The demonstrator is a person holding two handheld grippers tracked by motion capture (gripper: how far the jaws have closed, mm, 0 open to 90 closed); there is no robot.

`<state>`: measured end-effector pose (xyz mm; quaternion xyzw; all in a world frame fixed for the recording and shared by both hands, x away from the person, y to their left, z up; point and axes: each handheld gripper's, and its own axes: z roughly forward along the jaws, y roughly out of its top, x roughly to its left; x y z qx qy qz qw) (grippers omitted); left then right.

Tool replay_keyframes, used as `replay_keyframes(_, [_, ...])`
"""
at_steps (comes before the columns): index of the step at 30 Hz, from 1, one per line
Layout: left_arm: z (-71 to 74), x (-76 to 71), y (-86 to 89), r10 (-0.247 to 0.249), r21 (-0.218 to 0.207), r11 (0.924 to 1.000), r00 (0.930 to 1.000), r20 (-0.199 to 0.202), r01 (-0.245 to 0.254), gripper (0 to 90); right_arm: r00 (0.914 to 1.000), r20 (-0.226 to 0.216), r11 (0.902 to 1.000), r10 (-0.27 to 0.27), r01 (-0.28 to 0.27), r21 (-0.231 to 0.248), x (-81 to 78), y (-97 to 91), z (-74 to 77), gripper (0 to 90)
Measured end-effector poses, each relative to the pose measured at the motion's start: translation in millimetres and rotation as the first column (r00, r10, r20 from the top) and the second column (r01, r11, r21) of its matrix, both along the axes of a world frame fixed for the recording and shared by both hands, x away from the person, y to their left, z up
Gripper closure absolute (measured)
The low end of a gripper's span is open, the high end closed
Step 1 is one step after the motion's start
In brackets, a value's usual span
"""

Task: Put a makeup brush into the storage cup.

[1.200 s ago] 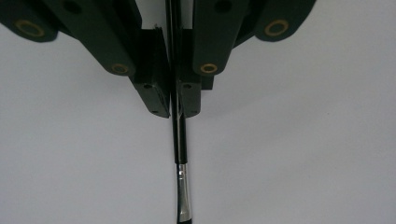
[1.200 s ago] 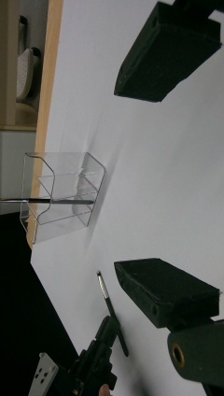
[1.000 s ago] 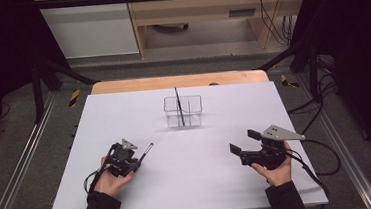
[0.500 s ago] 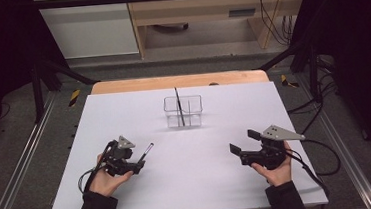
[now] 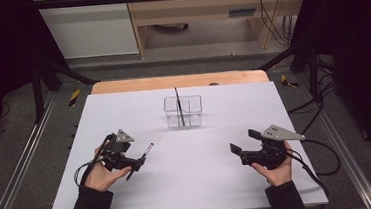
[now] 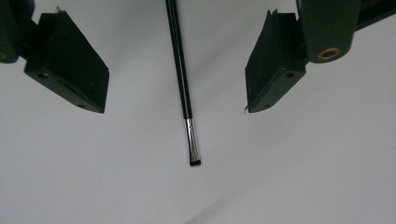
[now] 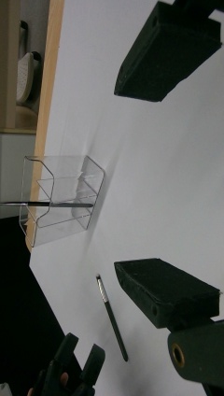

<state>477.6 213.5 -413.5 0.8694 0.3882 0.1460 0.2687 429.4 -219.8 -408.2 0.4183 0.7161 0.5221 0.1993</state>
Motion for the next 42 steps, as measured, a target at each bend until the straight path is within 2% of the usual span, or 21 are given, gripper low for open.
replay_keyframes(9, [-10.7,14.2,-13.4,-0.027,0.089,0.9955,0.9974,-0.066,0.033,21.7,1.0,-0.005,1.0,0.001,-0.001,-0.005,0.0,0.2,-0.3,13.9])
replay_keyframes(16, [-19.6,24.1,-19.0,-0.036,0.131,0.9901,0.9933,-0.11,0.05,28.3,1.0,-0.001,1.0,0.001,-0.001,0.001,0.0,-0.5,0.5,13.9])
replay_keyframes(25, [-29.0,33.6,-21.3,-0.025,0.154,0.9866,0.9847,-0.172,0.052,44.9,0.9999,-0.008,1.0,0.006,-0.006,-0.002,0.5,0.9,-0.8,14.1])
replay_keyframes(31, [-32.0,35.9,-21.4,-0.023,0.148,0.9874,0.9764,-0.215,0.056,56.9,0.9999,-0.009,1.0,0.006,-0.006,-0.001,0.5,0.8,-0.8,14.1])
replay_keyframes(42, [-33.2,36.9,-25.3,-0.014,0.166,0.9846,0.9709,-0.239,0.055,68.5,0.9999,-0.012,1.0,0.009,-0.009,-0.001,0.9,1.5,-1.6,14.1])
